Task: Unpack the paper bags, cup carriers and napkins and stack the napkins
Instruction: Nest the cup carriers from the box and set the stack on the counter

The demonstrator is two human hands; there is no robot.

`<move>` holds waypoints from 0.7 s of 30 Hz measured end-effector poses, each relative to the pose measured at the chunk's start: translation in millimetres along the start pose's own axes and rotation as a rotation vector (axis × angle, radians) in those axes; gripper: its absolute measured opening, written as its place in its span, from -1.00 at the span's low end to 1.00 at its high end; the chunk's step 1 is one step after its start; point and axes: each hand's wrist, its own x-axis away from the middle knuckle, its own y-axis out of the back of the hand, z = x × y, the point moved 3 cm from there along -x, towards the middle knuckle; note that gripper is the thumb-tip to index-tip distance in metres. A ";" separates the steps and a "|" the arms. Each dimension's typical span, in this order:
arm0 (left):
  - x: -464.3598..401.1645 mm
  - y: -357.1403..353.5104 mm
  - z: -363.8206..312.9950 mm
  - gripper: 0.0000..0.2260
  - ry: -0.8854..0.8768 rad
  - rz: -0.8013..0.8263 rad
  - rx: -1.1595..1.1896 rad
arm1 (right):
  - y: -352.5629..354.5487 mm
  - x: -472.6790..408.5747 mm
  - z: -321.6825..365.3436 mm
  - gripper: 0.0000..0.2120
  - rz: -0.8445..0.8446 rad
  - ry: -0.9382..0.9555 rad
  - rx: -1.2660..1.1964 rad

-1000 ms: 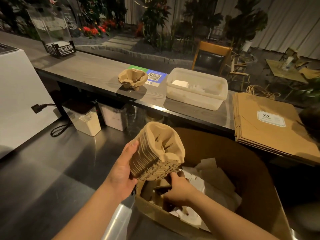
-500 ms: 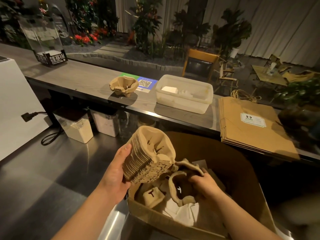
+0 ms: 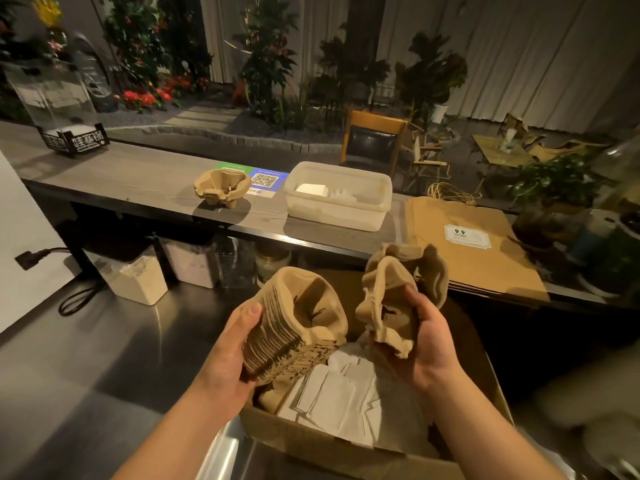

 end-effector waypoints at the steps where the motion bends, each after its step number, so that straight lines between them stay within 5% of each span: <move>1: -0.1 -1.7 1.1 -0.09 -0.002 0.011 -0.008 | -6.5 3.8 4.9 -0.75 0.013 0.027 0.016; 12: 3.3 -15.8 15.4 -0.11 0.038 0.023 0.092 | -43.6 14.6 7.9 -0.68 0.089 0.172 0.416; 16: 9.1 -25.5 16.7 -0.50 0.085 0.010 0.181 | -51.6 17.4 5.5 -0.62 0.079 0.109 0.403; 21: 8.7 -25.1 12.6 -0.45 0.088 -0.041 0.178 | -53.7 22.5 18.1 -0.79 0.085 0.102 0.437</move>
